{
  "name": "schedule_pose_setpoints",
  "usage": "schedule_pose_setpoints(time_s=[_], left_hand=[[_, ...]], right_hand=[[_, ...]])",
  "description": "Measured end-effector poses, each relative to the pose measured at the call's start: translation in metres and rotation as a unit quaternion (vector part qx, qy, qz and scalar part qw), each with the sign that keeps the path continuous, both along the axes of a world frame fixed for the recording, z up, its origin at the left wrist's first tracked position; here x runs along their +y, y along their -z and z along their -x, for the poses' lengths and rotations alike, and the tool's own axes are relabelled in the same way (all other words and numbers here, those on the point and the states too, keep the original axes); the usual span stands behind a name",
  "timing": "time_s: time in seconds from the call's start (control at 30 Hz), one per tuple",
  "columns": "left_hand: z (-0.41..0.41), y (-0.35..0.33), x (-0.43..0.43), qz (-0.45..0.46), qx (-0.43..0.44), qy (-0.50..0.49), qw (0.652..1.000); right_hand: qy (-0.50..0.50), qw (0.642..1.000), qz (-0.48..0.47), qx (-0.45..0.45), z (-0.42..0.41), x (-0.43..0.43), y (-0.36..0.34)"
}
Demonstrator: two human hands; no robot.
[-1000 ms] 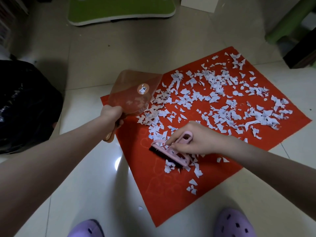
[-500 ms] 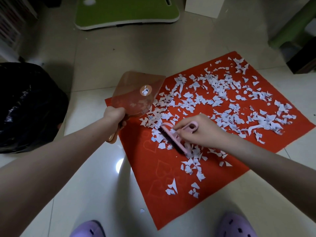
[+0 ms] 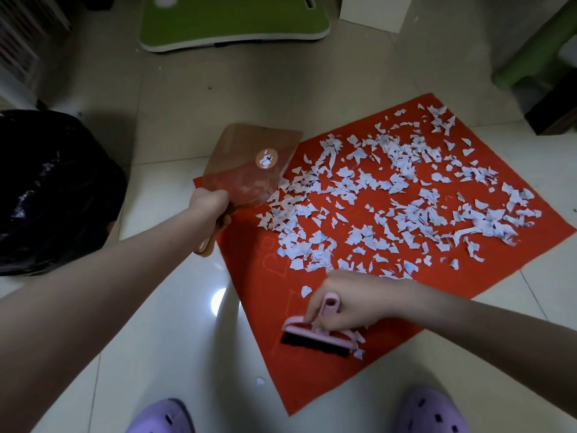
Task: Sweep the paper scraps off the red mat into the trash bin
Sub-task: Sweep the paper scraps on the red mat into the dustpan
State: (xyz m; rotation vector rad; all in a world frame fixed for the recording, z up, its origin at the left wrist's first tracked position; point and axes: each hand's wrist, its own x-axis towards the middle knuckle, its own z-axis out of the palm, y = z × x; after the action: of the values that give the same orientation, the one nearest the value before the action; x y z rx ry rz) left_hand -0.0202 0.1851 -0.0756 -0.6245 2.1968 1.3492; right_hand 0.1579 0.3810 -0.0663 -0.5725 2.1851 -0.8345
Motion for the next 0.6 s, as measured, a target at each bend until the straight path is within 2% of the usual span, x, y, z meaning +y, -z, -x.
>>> schedule_pose_setpoints(time_s=[0.13,0.23,0.3,0.37,0.47,0.6], left_hand=[[0.000,0.001,-0.003,0.000,0.005,0.000,1.000],[0.000,0.001,-0.005,0.006,0.006,-0.003,1.000],[0.000,0.001,-0.005,0.009,0.004,-0.001,1.000],[0.000,0.001,-0.004,0.008,0.005,0.000,1.000],[-0.001,0.000,-0.003,0.010,0.009,0.002,1.000],[-0.001,-0.001,-0.003,0.011,0.005,0.002,1.000]], right_hand=[[0.066,0.992,-0.033,0.099,0.016,0.022,-0.013],[0.167,0.974,0.017,0.152,0.023,0.034,-0.019],[0.212,0.966,0.058,0.136,0.023,0.032,-0.022],[0.227,0.967,0.090,0.067,0.018,0.024,-0.021],[0.157,0.984,0.084,-0.002,0.004,0.011,-0.005],[0.135,0.990,0.039,0.023,-0.002,0.018,0.013]])
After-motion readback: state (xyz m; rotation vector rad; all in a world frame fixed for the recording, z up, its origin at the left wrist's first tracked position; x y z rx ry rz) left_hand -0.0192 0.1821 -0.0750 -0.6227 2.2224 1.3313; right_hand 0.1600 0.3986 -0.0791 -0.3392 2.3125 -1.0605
